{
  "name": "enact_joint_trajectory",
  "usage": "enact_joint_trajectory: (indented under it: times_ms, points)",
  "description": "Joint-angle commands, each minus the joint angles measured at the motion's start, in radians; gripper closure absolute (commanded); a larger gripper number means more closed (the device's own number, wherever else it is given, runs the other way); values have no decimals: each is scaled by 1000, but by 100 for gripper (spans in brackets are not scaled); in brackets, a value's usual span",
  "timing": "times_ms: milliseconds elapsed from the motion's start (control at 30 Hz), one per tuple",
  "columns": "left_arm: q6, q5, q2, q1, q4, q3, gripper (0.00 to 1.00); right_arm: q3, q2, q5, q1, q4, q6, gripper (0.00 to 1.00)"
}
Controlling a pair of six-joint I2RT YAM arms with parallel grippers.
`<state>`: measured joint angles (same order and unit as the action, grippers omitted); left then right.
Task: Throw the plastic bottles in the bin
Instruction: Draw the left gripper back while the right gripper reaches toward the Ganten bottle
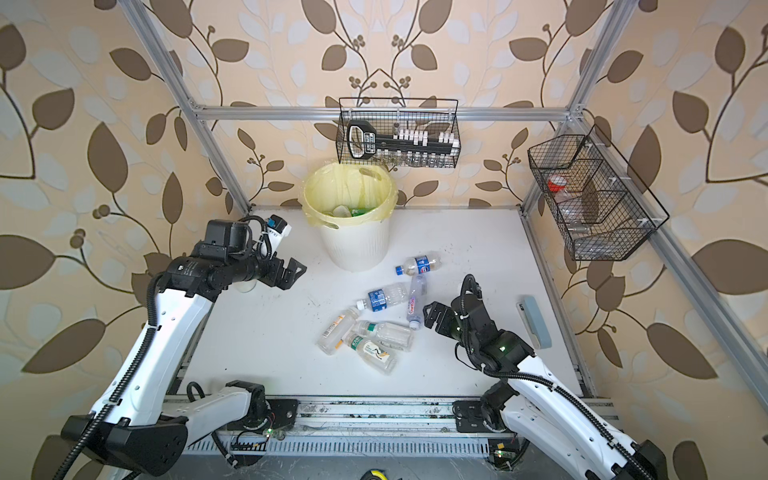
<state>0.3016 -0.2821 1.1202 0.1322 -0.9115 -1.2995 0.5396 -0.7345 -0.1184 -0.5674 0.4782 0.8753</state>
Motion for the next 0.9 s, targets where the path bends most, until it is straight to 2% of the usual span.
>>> enact_joint_trajectory:
  times_ms: [0, 367, 867]
  points:
    - [-16, -82, -27, 7, 15, 3, 1, -15, 1, 2, -9, 8, 15, 0]
    - [63, -102, -91, 8, 34, 151, 1, -23, -18, -20, -45, 8, 6, 0]
    - [82, -28, -182, 7, 169, 435, 1, -36, -118, -26, -70, -72, 11, 0]
